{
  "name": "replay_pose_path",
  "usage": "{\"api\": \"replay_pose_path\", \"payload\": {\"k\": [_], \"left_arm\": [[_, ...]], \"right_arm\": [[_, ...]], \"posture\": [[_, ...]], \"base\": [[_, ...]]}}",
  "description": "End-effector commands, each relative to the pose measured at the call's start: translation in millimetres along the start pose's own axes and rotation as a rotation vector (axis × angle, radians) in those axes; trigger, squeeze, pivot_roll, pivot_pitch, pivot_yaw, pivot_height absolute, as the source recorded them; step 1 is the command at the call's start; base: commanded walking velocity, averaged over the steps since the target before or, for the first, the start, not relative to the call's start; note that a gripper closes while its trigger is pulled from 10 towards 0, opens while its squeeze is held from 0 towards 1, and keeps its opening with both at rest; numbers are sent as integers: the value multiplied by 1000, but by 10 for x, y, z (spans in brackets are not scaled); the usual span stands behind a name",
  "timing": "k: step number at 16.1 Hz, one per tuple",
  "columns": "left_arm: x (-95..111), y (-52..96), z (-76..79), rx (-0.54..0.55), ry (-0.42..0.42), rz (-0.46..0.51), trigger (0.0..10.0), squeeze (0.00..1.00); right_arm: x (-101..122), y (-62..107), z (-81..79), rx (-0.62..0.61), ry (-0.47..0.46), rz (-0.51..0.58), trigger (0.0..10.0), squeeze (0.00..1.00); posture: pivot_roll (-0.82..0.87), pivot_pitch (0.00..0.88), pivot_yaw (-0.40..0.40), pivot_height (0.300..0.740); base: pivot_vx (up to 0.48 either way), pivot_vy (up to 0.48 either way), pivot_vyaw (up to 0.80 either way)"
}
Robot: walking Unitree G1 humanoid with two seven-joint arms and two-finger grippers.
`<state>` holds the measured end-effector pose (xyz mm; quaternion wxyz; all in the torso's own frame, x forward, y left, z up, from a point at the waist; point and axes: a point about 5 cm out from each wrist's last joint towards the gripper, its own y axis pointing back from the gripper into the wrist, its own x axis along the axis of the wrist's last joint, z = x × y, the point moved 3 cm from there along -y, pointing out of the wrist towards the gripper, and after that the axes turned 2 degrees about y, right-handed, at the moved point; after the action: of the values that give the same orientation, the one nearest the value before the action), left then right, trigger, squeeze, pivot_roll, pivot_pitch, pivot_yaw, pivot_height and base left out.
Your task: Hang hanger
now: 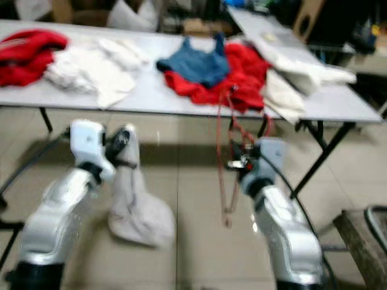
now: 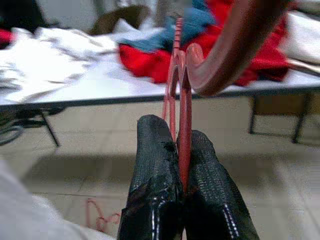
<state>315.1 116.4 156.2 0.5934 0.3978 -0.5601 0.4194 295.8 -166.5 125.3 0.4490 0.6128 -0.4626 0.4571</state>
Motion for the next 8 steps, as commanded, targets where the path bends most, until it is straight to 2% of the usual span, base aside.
{"api": "replay_pose_path", "payload": {"k": [1, 5, 8], "left_arm": [[102, -14, 3, -15, -33, 34, 10000, 0], [141, -44, 18, -35, -74, 41, 10000, 0], [143, -34, 11, -33, -77, 41, 10000, 0]], "right_arm": [[105, -13, -46, 24, 1, 43, 10000, 0], [126, -5, -53, 28, -1, 65, 10000, 0], [121, -14, -62, 35, -5, 66, 10000, 0]], "posture": [[-74, 0, -50, 710], [-64, 0, -52, 710], [-56, 0, -55, 710]], "base": [[398, 0, -800], [397, 0, -772], [395, 0, 0]]}}
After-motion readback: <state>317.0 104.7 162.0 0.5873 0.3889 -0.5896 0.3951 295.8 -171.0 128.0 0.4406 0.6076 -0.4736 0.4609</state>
